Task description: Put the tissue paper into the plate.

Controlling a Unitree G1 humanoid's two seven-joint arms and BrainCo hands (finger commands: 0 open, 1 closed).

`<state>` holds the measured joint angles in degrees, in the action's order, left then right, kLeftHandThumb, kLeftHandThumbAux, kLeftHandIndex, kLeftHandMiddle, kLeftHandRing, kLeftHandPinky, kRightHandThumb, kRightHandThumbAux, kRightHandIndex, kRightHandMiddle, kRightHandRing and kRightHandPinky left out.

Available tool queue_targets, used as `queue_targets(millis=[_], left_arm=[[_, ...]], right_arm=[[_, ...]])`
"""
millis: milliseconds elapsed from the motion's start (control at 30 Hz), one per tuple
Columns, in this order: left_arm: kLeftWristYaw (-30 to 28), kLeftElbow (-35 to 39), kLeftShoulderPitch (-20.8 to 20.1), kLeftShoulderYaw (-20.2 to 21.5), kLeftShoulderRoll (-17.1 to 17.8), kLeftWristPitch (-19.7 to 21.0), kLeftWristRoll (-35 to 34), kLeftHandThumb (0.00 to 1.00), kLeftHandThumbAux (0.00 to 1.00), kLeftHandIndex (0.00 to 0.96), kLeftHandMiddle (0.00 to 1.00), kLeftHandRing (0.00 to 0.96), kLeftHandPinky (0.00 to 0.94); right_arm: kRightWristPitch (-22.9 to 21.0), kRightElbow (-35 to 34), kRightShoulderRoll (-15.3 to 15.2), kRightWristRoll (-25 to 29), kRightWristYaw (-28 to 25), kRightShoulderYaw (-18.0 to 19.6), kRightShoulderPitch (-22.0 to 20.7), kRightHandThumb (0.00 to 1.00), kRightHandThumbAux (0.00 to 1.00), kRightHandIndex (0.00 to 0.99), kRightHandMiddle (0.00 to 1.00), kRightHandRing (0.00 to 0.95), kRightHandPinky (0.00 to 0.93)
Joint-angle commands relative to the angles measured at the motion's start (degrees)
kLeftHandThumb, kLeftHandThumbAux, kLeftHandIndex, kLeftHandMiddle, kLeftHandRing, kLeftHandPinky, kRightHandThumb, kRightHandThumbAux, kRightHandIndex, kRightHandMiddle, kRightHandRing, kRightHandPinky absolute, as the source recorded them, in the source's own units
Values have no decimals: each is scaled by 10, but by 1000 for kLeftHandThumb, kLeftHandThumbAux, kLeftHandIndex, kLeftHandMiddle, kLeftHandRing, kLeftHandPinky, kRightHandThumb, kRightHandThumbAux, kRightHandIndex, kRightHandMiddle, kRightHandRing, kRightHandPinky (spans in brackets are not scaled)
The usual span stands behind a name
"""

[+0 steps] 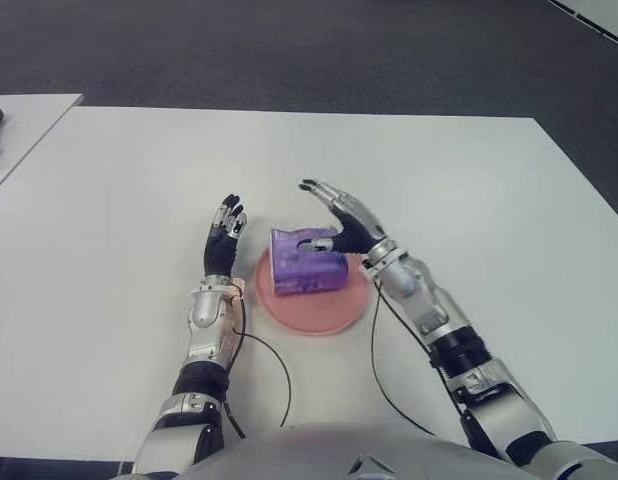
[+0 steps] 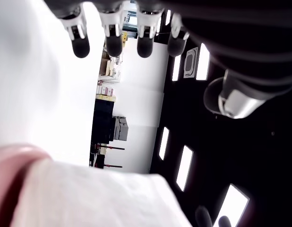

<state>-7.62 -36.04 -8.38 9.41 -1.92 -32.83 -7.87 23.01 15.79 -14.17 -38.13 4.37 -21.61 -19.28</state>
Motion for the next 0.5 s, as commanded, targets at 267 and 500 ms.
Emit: queue_targets(millis=[267, 500], left_arm=[[5, 6, 1, -11, 0, 9, 6, 0, 438, 0, 0, 0, 0], [3, 17, 5, -19, 8, 38, 7, 0, 471, 0, 0, 0, 0]], right_arm=[[48, 57, 3, -78, 87, -67, -13, 29, 324, 0, 0, 0, 0], [65, 75, -11, -120, 127, -91, -31, 32, 357, 0, 0, 0, 0]])
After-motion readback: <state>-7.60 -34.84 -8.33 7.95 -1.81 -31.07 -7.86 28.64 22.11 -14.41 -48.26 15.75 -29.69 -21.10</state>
